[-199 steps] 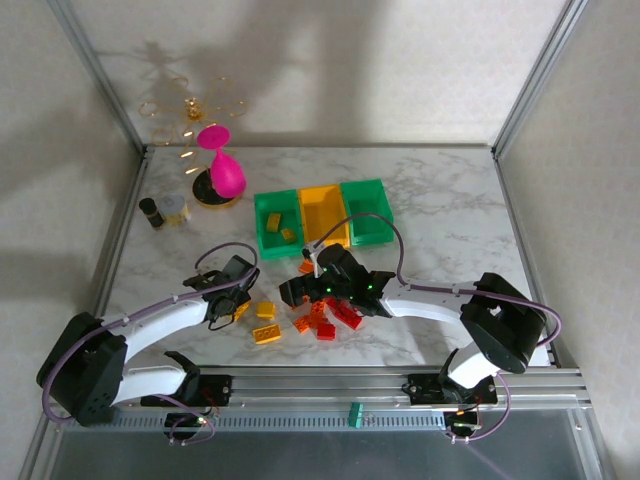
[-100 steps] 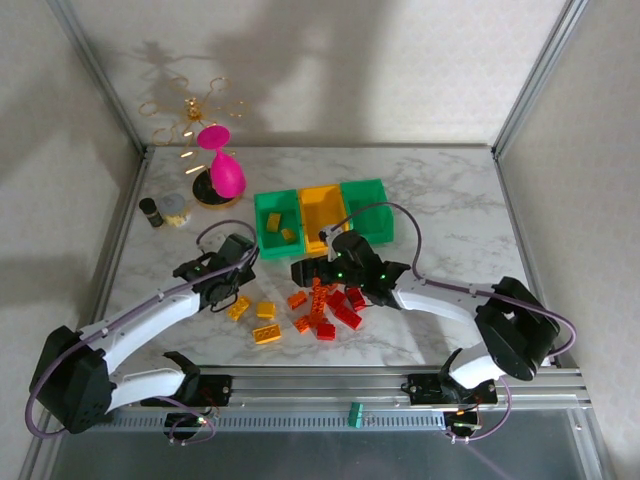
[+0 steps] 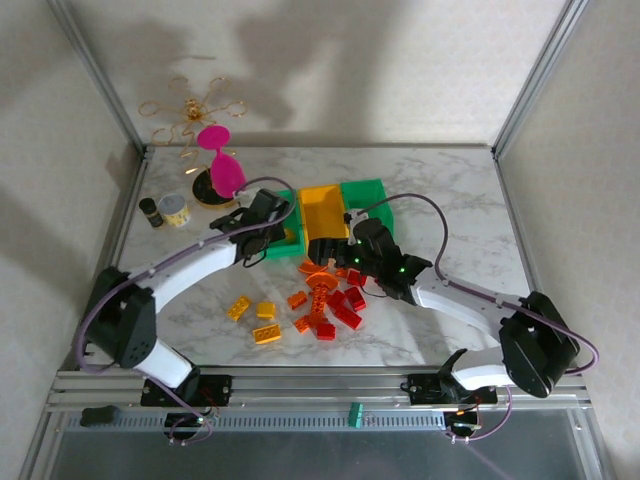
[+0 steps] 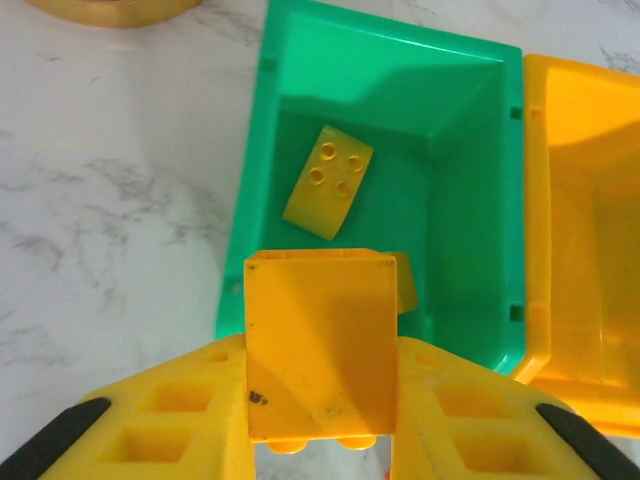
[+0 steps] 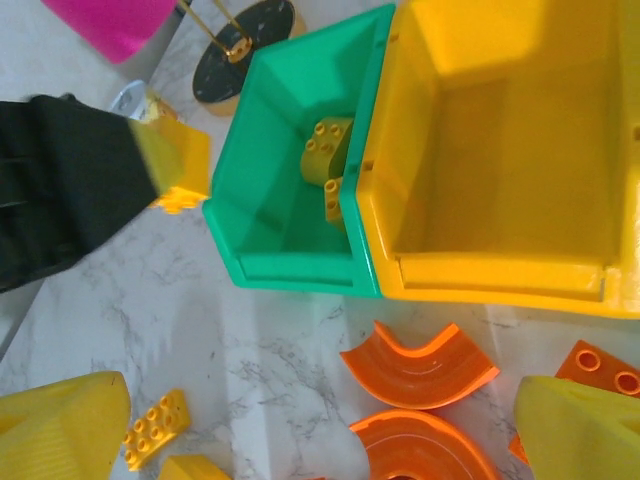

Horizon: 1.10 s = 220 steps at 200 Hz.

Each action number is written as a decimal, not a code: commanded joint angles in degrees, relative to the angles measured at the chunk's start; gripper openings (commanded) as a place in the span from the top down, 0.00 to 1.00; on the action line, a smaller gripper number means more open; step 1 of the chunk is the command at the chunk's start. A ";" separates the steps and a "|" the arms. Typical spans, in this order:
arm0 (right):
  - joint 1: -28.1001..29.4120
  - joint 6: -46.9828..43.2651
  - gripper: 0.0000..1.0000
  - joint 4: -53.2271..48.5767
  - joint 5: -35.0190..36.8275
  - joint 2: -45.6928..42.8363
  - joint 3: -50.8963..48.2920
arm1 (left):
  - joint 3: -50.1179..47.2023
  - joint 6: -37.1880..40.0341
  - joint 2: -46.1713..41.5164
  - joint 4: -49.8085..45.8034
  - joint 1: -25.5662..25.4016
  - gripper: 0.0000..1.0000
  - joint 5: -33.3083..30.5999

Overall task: Sort the legos into containers by color
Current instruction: Place the lego in the container.

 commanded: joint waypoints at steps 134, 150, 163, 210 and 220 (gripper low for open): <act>-3.41 0.29 0.01 0.72 1.42 -3.34 -3.41 | 20.99 6.12 24.66 1.64 1.07 0.55 -0.16; -3.57 0.03 0.01 0.67 1.19 -2.87 -2.84 | 21.40 6.15 24.60 1.09 1.05 0.53 -0.06; -3.71 -0.32 0.01 0.51 1.04 -2.37 -2.20 | 21.36 6.13 24.18 0.74 1.05 0.53 0.01; -3.71 -2.82 0.01 0.05 -0.12 -1.51 -0.90 | 20.88 6.60 19.24 0.11 0.81 0.52 2.28; -3.71 -4.33 0.01 -0.67 -0.25 -1.53 -0.46 | 20.75 6.80 17.91 -0.09 0.83 0.51 2.82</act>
